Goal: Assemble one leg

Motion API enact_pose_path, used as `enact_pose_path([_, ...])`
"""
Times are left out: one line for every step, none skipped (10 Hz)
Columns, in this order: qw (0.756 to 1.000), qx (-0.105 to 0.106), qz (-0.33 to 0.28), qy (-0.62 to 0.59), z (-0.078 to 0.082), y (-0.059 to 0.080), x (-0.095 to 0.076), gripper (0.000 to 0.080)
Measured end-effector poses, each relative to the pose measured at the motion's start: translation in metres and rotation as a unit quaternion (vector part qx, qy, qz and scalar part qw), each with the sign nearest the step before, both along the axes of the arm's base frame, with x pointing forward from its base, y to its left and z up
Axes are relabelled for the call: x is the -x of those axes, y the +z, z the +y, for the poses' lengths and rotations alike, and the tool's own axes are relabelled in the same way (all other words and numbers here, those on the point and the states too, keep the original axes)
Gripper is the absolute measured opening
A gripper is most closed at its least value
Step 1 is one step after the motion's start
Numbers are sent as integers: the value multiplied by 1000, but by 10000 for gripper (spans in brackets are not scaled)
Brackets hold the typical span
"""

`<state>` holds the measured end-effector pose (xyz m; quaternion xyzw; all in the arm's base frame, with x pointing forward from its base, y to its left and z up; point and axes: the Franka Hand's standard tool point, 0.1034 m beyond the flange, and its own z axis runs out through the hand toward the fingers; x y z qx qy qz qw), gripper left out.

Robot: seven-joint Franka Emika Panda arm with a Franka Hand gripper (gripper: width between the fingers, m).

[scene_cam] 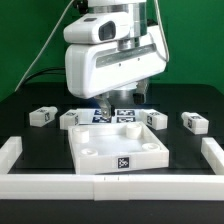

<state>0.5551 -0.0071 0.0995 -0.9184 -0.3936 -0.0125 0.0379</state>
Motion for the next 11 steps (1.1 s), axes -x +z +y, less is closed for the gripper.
enact_pose_path([1000, 0, 0, 1, 0, 0, 0, 650])
enact_pose_path([1000, 0, 0, 1, 0, 0, 0, 650])
enact_pose_path([1000, 0, 0, 1, 0, 0, 0, 650])
enact_pose_path([1000, 0, 0, 1, 0, 0, 0, 650])
enact_pose_path([1000, 0, 0, 1, 0, -1, 0, 650])
enact_pose_path([1000, 0, 1, 1, 0, -1, 0, 650])
enact_pose_path([1000, 0, 1, 1, 0, -1, 0, 650])
enact_pose_path([1000, 0, 1, 1, 0, -1, 0, 650])
enact_pose_path([1000, 1, -7, 22, -2, -4, 2, 650])
enact_pose_path([998, 5, -23, 65, -10, -18, 18, 650])
enact_pose_path([996, 10, -24, 90, -14, -27, 36, 650])
